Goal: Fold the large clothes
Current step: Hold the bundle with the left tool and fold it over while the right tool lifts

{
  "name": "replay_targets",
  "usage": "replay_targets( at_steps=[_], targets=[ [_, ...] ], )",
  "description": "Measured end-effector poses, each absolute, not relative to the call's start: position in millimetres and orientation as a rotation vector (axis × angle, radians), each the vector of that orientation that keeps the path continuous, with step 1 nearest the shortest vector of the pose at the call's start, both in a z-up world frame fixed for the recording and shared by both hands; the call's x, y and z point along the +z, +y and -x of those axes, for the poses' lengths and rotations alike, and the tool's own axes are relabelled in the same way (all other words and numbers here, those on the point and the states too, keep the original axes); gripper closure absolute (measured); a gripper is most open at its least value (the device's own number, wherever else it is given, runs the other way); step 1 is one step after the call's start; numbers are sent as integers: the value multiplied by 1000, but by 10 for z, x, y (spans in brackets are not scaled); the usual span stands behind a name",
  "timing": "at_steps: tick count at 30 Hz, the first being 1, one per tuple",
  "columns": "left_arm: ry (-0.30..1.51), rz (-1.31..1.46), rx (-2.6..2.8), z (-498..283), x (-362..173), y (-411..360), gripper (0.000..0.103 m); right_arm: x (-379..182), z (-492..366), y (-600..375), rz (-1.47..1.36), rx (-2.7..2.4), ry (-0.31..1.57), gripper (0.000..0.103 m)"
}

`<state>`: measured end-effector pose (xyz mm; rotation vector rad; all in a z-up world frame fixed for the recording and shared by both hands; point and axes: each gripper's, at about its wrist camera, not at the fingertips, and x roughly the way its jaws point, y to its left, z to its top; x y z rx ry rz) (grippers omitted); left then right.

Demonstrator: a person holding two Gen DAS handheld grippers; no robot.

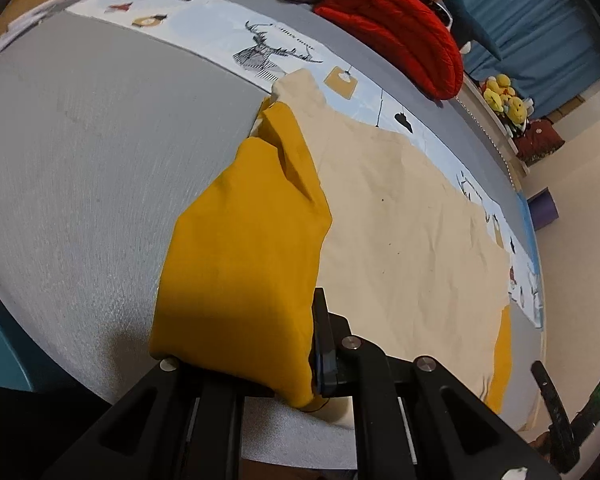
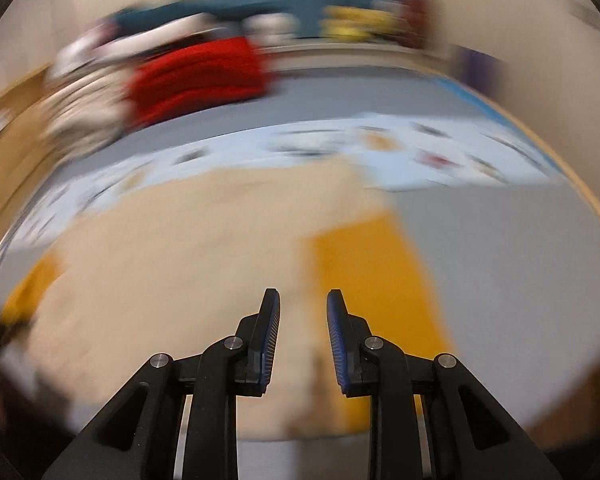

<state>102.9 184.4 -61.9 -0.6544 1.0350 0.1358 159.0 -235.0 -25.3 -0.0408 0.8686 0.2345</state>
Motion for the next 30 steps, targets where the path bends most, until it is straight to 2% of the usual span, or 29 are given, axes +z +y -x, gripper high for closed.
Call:
replay_targets(
  at_steps=[6, 10, 12, 16, 19, 20, 21, 23, 24, 27, 30],
  targets=[
    [1011, 584, 129, -1008, -548, 1757, 93, -626, -1562, -1551, 180, 457, 982, 76],
    [999, 565, 107, -1027, -510, 1739, 93, -1223, -1775, -1316, 339, 377, 1187, 72],
    [990, 535, 105, -1040, -473, 1706, 93, -1259, -1876, -1308, 324, 362, 1218, 72],
    [967, 489, 95, -1055, -401, 1622, 94, -957, -1979, -1343, 290, 401, 1188, 71],
    [951, 465, 89, -1063, -348, 1541, 94, -437, -2034, -1554, 279, 441, 1047, 70],
    [944, 456, 87, -1068, -324, 1510, 94, -264, -2048, -1656, 273, 452, 997, 64],
    [940, 449, 85, -1075, -310, 1488, 94, -132, -2067, -1743, 272, 453, 959, 50],
    [929, 435, 79, -1098, -272, 1419, 94, 199, -2084, -2009, 275, 438, 858, 34],
    [925, 427, 76, -1119, -256, 1379, 94, 278, -2121, -2072, 278, 430, 829, 31],
    [912, 389, 65, -1195, -181, 1201, 94, 458, -2211, -2490, 265, 341, 762, 30],
    [894, 336, 37, -1266, -83, 986, 94, 465, -2272, -2872, 182, 200, 808, 30]
  ],
)
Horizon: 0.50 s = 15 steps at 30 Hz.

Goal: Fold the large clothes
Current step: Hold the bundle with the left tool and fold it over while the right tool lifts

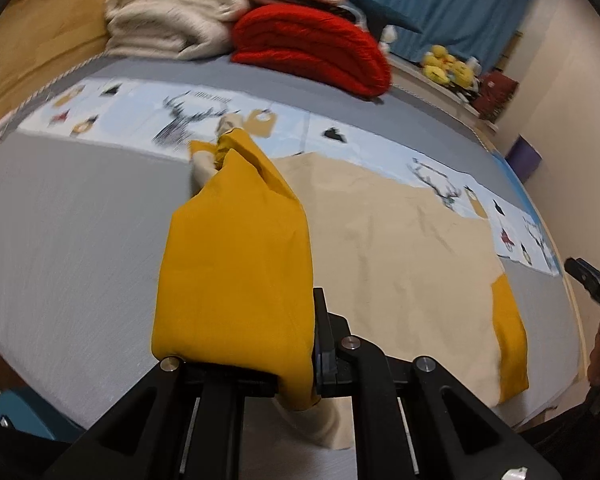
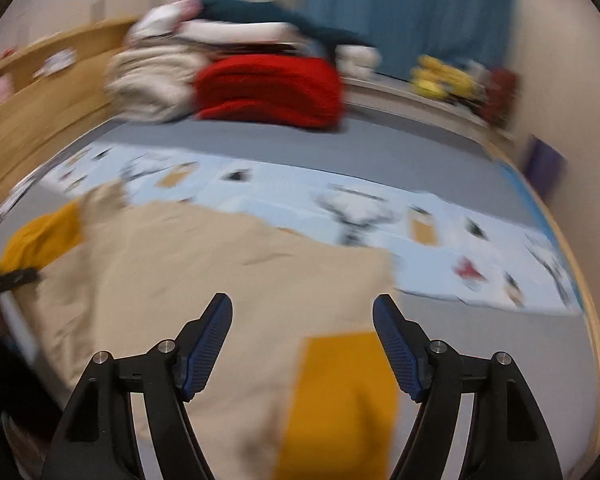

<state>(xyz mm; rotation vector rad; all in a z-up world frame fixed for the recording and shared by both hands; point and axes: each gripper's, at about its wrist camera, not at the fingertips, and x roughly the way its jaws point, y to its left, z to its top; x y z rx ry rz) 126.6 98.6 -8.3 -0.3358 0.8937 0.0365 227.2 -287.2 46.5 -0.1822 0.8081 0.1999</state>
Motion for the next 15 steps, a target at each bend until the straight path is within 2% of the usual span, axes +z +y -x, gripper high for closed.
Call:
replay_targets(
  at_steps=[7, 15],
  targets=[
    [808, 213, -100, -1391, 279, 93, 96, 698, -2202, -3573, -25, 108, 762, 30],
    [743, -18, -386, -1365, 472, -1303, 97, 772, -1994, -4096, -93, 105, 764, 30]
  ],
)
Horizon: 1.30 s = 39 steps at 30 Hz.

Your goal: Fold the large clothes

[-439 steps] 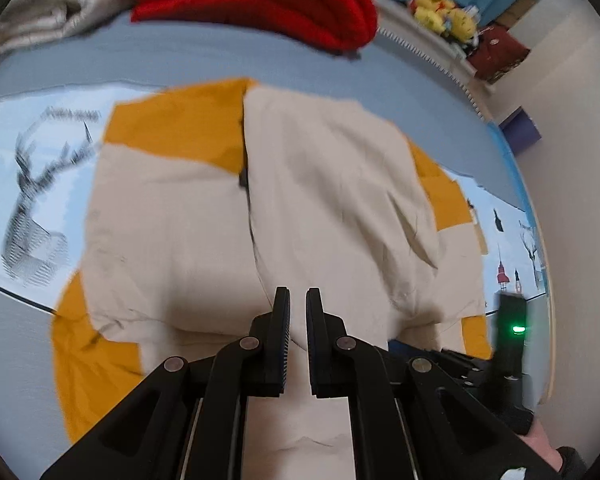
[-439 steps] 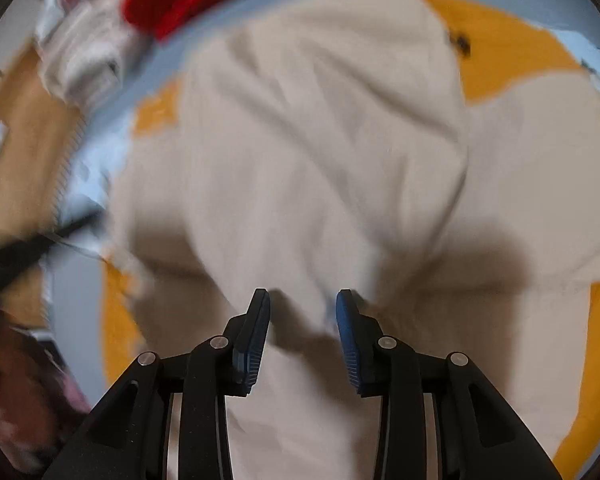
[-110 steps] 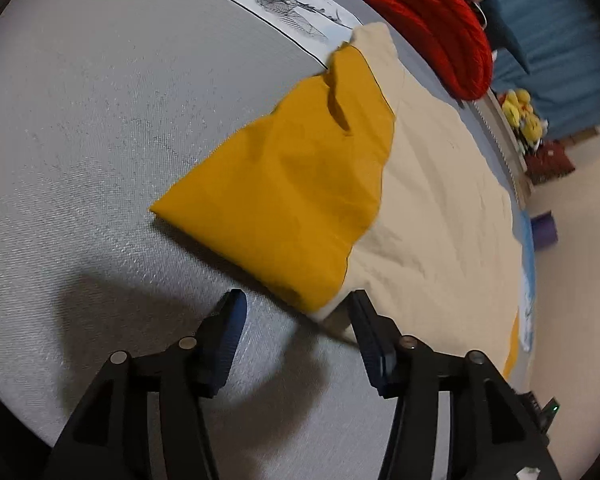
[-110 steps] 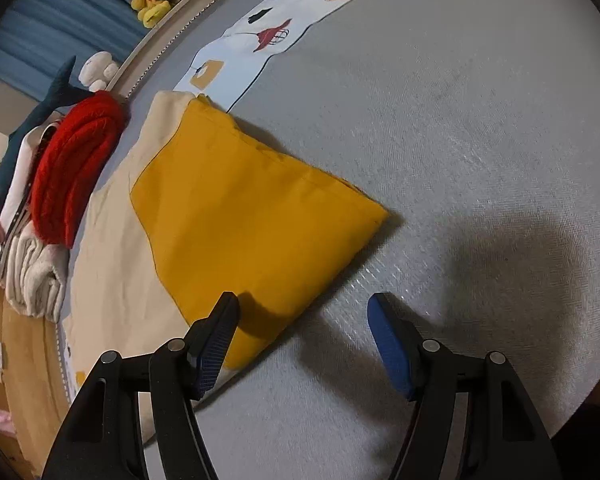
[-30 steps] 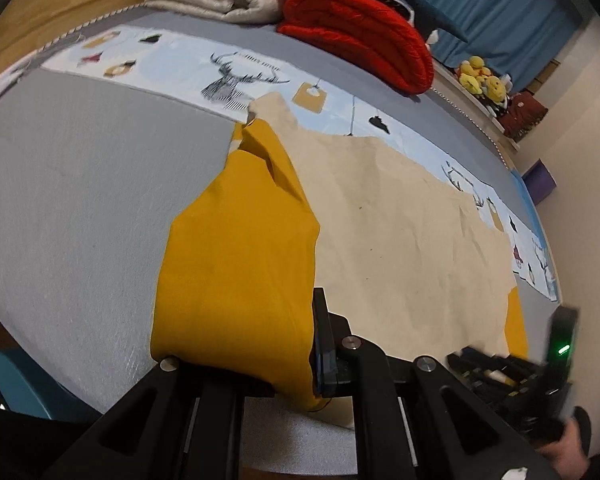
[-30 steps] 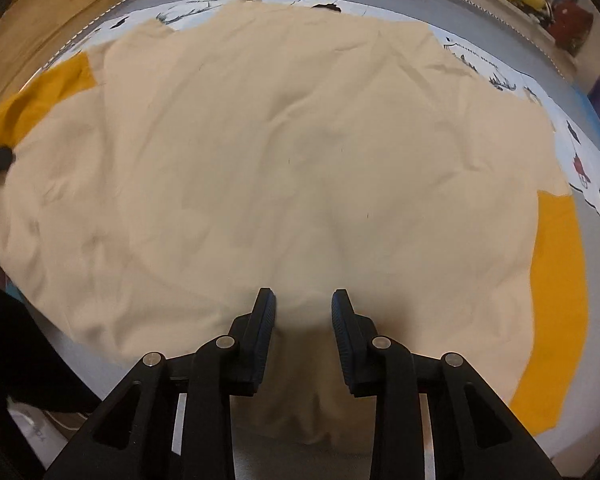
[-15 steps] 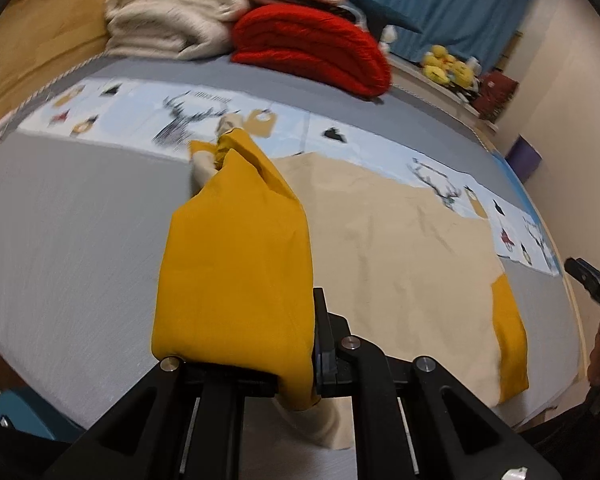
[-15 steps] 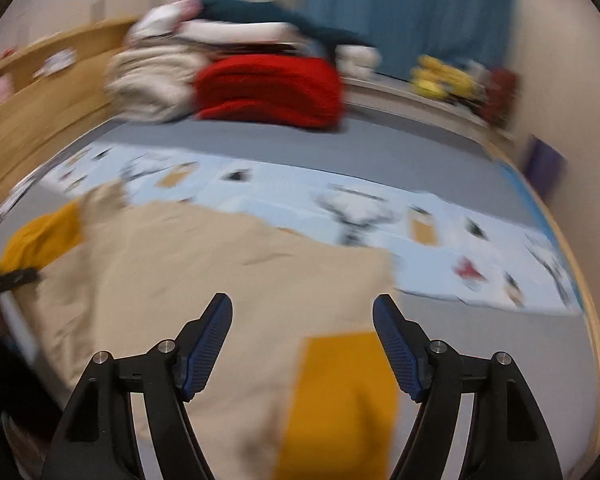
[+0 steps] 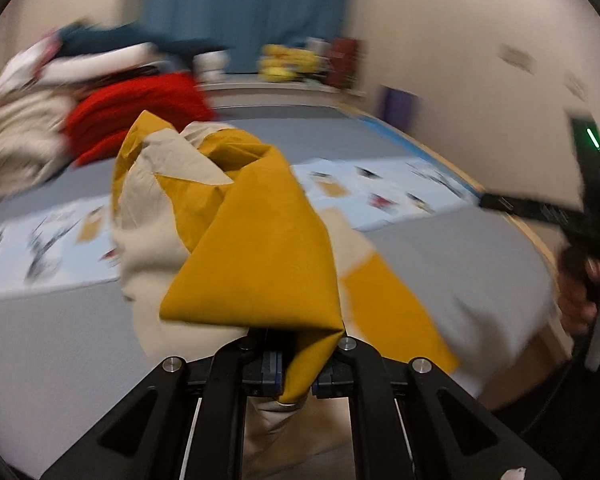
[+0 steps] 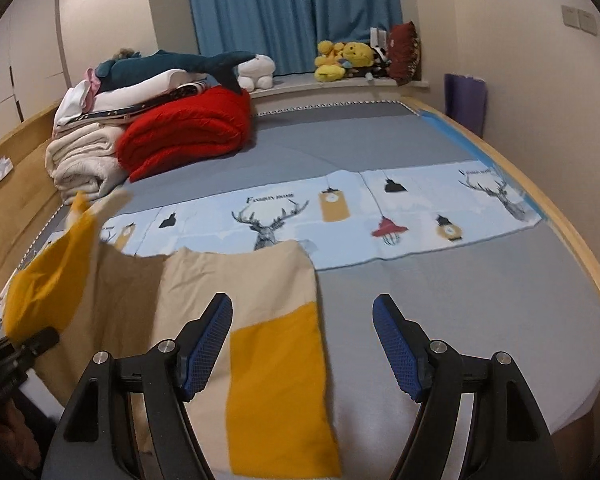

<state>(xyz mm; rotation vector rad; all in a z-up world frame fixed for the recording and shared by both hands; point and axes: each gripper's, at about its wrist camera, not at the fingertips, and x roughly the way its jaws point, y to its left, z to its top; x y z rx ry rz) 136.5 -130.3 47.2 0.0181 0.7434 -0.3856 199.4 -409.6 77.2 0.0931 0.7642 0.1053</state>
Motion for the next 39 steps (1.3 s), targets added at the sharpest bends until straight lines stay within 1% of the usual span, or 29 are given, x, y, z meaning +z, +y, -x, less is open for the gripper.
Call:
replay_targets(
  at_steps=[3, 4, 6, 8, 11, 13, 14, 16, 19, 23, 25, 26, 27, 28, 30, 32, 35, 37, 39],
  targets=[
    [847, -120, -547, -1345, 186, -1832, 96, 723, -1964, -4196, -125, 143, 790, 30],
    [902, -152, -594, -1349, 55, -1970, 94, 708, -1952, -4199, -126, 160, 798, 30],
    [1013, -179, -655, -1360, -160, -2125, 88, 679, -1939, -4158, -127, 197, 806, 30],
    [1076, -154, -675, -1363, -236, -2121, 80, 650, -1938, -4090, -133, 243, 821, 30],
    [1065, -79, -719, -1333, -81, -1907, 72, 582, -1975, -3951, -160, 330, 863, 30],
    [1046, -5, -737, -1332, 63, -1739, 63, 522, -1999, -3824, -162, 375, 891, 30],
    [1031, 34, -744, -1305, 126, -1663, 61, 484, -2012, -3760, -162, 396, 909, 30],
    [1016, 82, -738, -1278, 205, -1505, 60, 403, -2030, -3639, -166, 433, 950, 30],
    [986, 83, -649, -1239, 276, -1345, 60, 180, -2059, -3425, -131, 450, 1065, 30],
    [1002, 56, -479, -1363, 203, -1106, 60, -171, -2070, -3250, -33, 403, 1219, 31],
    [1022, 52, -396, -1403, 126, -970, 60, -298, -2039, -3198, 9, 401, 1268, 44],
    [1030, 62, -358, -1444, 95, -900, 60, -344, -2017, -3169, 34, 409, 1283, 67],
    [1039, 74, -329, -1473, 72, -824, 60, -351, -1991, -3150, 48, 421, 1286, 94],
    [1049, 82, -301, -1508, 42, -770, 61, -336, -1941, -3114, 77, 445, 1269, 97],
    [1071, 104, -261, -1537, -25, -683, 60, -177, -1869, -3119, 91, 472, 1195, 99],
    [1091, 141, -248, -1557, -75, -619, 60, 103, -1835, -3333, -46, 494, 1091, 100],
    [1111, 164, -253, -1590, -142, -671, 60, 394, -1755, -3667, -138, 455, 959, 100],
    [1114, 160, -273, -1580, -137, -710, 60, 390, -1720, -3867, -167, 419, 958, 100],
    [1121, 154, -288, -1590, -146, -751, 60, 164, -1747, -4028, -151, 330, 1056, 100]
  ],
)
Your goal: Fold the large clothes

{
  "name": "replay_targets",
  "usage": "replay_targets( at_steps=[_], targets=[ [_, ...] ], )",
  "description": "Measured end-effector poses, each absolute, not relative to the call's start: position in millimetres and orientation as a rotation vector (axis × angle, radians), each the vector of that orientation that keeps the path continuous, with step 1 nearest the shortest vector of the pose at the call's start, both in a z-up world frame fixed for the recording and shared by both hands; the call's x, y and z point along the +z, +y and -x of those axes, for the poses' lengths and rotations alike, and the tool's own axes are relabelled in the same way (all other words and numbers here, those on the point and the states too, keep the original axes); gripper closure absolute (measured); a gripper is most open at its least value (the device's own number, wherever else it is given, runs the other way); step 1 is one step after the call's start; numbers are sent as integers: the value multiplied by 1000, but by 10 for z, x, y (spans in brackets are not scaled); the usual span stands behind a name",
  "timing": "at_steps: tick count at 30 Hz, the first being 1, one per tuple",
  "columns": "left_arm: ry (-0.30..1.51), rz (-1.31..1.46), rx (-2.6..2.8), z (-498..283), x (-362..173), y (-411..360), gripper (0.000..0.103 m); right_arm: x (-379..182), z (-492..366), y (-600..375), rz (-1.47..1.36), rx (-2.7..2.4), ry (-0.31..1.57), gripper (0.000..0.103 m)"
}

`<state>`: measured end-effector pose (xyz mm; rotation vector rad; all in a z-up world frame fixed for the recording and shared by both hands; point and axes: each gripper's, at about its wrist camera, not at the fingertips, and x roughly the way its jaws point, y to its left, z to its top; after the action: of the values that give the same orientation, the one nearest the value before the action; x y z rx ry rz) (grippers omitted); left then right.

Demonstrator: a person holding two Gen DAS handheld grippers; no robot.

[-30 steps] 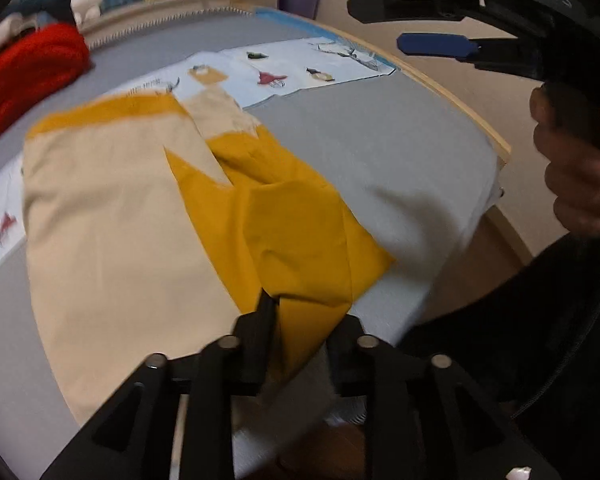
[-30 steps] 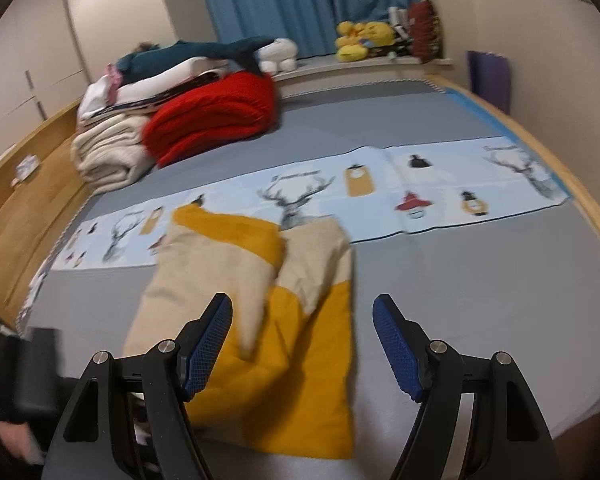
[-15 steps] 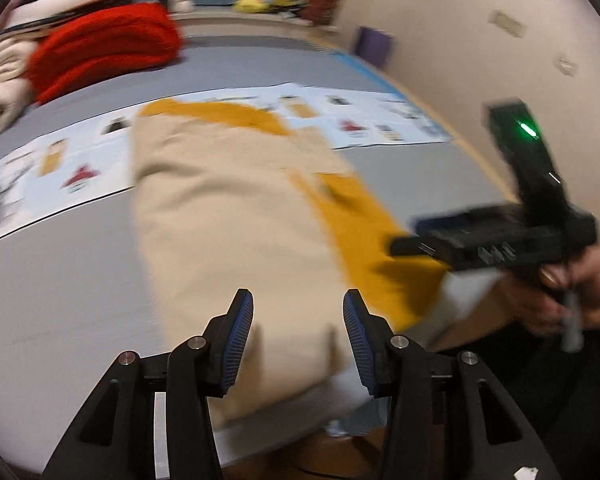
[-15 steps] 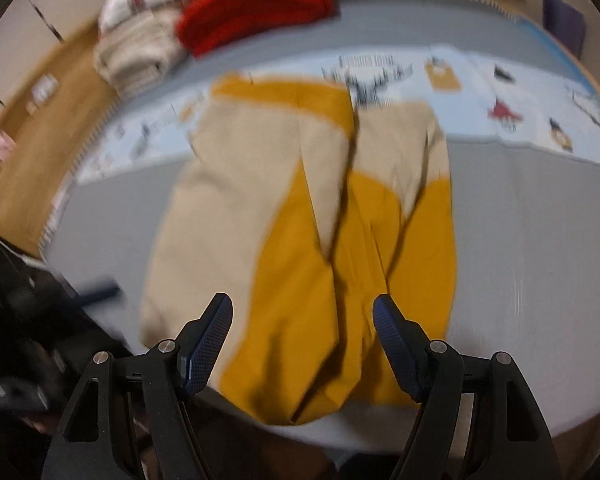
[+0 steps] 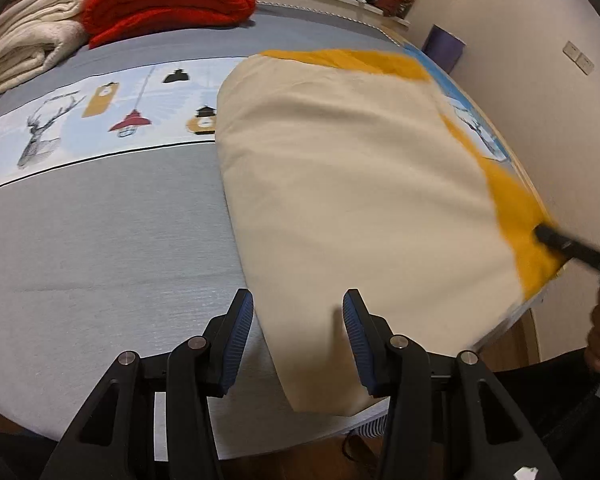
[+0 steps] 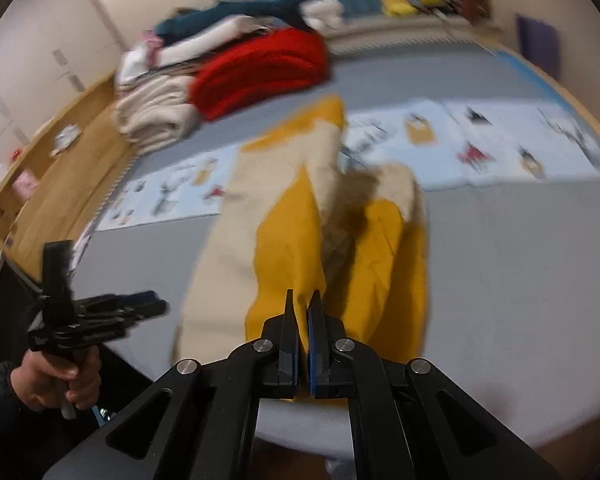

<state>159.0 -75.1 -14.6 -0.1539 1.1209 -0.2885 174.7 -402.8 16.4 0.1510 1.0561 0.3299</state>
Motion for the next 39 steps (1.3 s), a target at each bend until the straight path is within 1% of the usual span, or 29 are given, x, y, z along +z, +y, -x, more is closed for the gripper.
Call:
replay_targets(
  at_steps=[2, 8, 15, 21, 25, 26, 29, 31, 32, 33, 39],
  targets=[
    [1141, 150, -308, -1612, -198, -805, 60, -148, -1786, -4112, -115, 256, 1174, 100],
    [1282, 116, -326, -1674, -573, -978, 60, -507, -1874, -4094, -9, 222, 1268, 100],
    [1284, 30, -323, -1628, -666, -1104, 59, -812, -1918, -4036, 76, 185, 1385, 100],
    [1316, -39, -311, -1660, -833, -1145, 57, -930, -1961, -4019, 86, 185, 1424, 100],
    [1331, -26, -299, -1709, -882, -1100, 56, -739, -1957, -4051, 54, 194, 1363, 98],
    [1337, -13, -296, -1724, -891, -1072, 56, -642, -1968, -4120, 17, 182, 1324, 91],
    [1344, 8, -296, -1744, -901, -1043, 55, -303, -1975, -4303, -105, 166, 1177, 86],
    [1346, 6, -296, -1741, -894, -1055, 54, -99, -2043, -4411, -191, 163, 1067, 72],
    [1349, 7, -296, -1746, -896, -1052, 54, -48, -2077, -4423, -213, 162, 1037, 58],
    [1351, 8, -296, -1749, -896, -1054, 54, -21, -2147, -4431, -238, 163, 1012, 51],
    [1355, 17, -298, -1759, -906, -1053, 53, -234, -2760, -4356, -380, 184, 1051, 51]
  ],
)
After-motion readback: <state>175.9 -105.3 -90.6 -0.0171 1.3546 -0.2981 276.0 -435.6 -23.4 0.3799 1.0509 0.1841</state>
